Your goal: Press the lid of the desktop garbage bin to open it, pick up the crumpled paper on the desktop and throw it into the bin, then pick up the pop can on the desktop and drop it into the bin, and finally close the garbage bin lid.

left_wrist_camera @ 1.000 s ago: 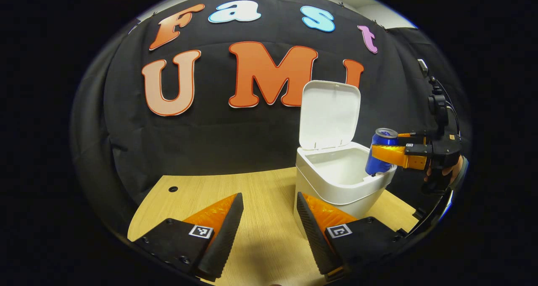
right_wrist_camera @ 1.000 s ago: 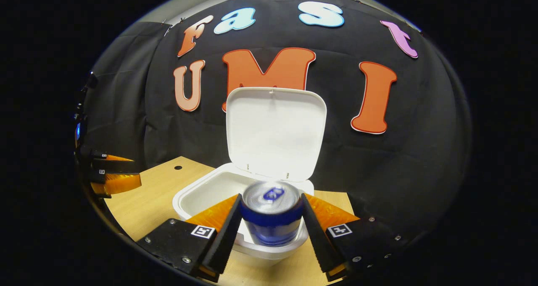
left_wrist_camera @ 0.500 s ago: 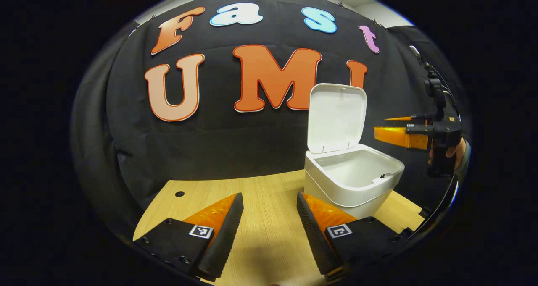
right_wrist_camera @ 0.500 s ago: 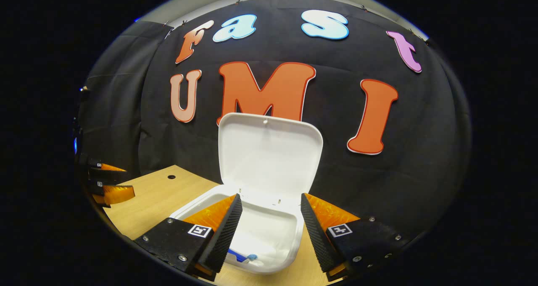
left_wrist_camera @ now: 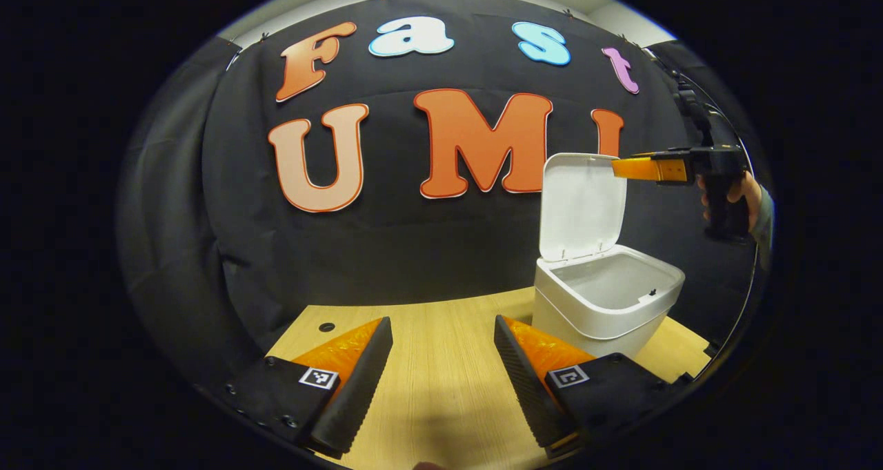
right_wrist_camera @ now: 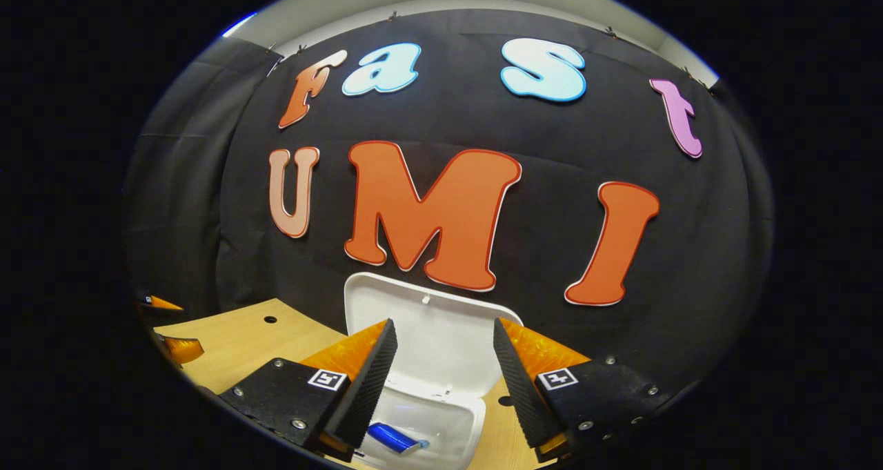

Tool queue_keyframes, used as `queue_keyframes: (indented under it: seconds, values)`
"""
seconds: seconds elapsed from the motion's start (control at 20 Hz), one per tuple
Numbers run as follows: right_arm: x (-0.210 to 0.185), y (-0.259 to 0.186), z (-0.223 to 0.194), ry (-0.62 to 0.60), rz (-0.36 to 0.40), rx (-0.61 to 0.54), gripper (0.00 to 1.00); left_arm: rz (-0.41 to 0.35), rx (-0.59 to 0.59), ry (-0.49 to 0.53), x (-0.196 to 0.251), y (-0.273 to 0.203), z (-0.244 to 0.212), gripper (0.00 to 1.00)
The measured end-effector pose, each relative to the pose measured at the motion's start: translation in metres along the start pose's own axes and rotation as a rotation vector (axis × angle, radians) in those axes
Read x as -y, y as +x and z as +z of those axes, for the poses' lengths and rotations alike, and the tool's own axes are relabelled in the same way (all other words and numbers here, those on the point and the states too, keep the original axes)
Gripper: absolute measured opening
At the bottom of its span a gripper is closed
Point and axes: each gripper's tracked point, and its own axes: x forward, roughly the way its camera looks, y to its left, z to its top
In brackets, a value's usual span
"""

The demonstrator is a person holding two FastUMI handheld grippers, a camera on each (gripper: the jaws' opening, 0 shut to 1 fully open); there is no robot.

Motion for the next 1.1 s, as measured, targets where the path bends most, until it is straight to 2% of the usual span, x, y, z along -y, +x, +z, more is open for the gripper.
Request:
queue_keyframes:
  seconds: [0.25, 0.5, 0.65, 0.8, 1.1]
  values:
    - [-0.002, 0.019, 0.046, -0.011, -0.005, 0.066, 0.85, 0.042, 0.029, -0.019, -0.026, -0.01, 0.006, 0.95]
    - [-0.006, 0.046, 0.06, -0.039, -0.036, 0.071, 0.86, 0.096, 0.038, -0.035, -0.057, -0.02, 0.007, 0.95]
    - [-0.011, 0.063, 0.052, -0.048, -0.046, 0.036, 0.85, 0.129, 0.041, -0.046, -0.077, -0.029, 0.006, 0.93]
    - [-0.012, 0.073, 0.025, -0.023, -0.072, -0.072, 0.86, 0.151, 0.036, -0.057, -0.091, -0.033, 0.0, 0.95]
    - [-0.024, 0.05, 0.017, 0.124, -0.068, -0.086, 0.83, 0.14, 0.029, -0.049, -0.106, -0.031, -0.004, 0.95]
